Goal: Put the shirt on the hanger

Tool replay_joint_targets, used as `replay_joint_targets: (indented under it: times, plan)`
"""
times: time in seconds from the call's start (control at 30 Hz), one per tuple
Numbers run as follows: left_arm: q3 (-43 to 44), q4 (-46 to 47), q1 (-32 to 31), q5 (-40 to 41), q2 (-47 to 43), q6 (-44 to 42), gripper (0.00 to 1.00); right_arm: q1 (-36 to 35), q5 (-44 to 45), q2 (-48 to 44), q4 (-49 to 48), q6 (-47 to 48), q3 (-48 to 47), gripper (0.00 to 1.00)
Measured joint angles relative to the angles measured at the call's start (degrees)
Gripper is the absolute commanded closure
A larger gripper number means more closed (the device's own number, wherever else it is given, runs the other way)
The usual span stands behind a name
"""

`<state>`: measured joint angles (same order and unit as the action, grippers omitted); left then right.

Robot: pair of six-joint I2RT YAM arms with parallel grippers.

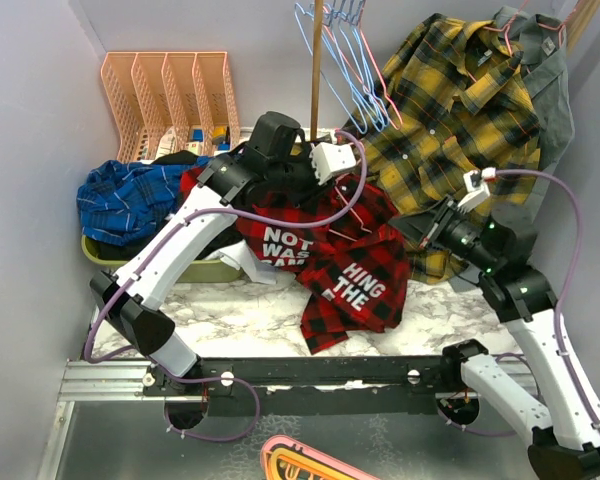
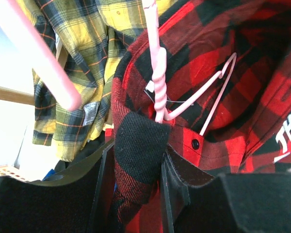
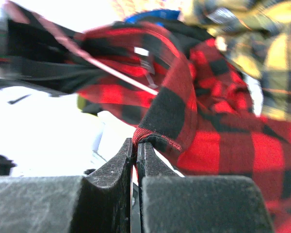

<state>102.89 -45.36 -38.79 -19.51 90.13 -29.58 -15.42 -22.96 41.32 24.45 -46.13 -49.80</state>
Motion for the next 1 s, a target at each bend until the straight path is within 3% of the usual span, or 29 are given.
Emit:
replay_joint_targets:
  times: [0.2,0.37,0.43,0.63,0.87,1.0]
  plan:
    - [-1.20,3.34,-0.07,1.20,0.00,4.22,1.00,0.00,-6.95,3.61,-1.88,-1.92,-9.77,0.99]
    - [-0.98,5.31,0.24,-0.35,0.00,8.70,1.00,-0.02,-10.32,3.82,-6.82,-4.98,-3.37,0.97]
    - [-0.39,5.38,0.81,-2.86,0.00,10.32,1.00,-0.28,-10.97,4.28,-8.09,-5.95,-0.61,0.79]
    - [0.79,6.08,2.03,-11.19,0.00,13.90,1.00,-1.53,-12.02,5.42,-10.25,-5.77,1.07,0.01]
    - [0.79,7.87,2.14,-12.63,0.22,15.52,1.00,-1.68,-15.74,5.16,-11.52,1.22,-3.65,0.01]
    - [0.17,9.09,2.19,-11.91,0.26,14.43,1.00,-1.79,-10.54,2.47,-9.70,11.85,-6.38,0.01]
